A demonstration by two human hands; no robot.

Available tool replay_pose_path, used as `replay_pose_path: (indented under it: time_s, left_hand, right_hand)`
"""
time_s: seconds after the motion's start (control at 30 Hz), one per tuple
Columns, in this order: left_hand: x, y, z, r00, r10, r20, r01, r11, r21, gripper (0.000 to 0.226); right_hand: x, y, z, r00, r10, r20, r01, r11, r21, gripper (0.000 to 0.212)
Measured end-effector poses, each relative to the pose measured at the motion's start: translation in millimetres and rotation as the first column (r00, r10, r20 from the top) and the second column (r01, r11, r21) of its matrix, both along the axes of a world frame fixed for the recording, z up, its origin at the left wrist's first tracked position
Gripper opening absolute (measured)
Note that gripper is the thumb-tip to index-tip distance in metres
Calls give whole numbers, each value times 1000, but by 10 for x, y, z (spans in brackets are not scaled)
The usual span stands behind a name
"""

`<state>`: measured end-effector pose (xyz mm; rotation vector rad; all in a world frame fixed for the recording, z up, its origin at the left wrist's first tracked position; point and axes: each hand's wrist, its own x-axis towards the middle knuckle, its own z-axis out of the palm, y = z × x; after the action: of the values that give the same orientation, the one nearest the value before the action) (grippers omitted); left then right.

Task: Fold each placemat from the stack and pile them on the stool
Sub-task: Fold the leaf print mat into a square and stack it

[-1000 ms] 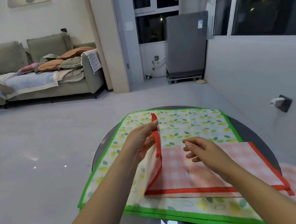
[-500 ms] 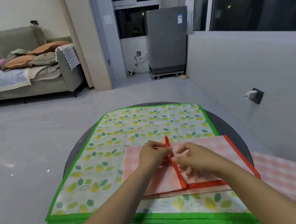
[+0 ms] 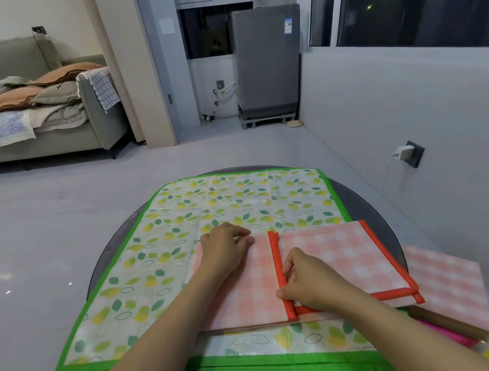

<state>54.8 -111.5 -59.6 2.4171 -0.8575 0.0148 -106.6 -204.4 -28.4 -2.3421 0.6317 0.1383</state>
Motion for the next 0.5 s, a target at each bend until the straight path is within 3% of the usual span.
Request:
replay_pose_path:
  time_s: [0.3,0.5]
  left_hand:
    - [2,76,147,996,6,-88,2,996,84,10]
    - [-67,439,320,971,102,-214,-49,969,241,31]
  right_hand:
    - [6,-55,-26,1000,-3,17,3,999,-49,32]
    - [167,-359,-165,992,-45,115,69,973,-222,28]
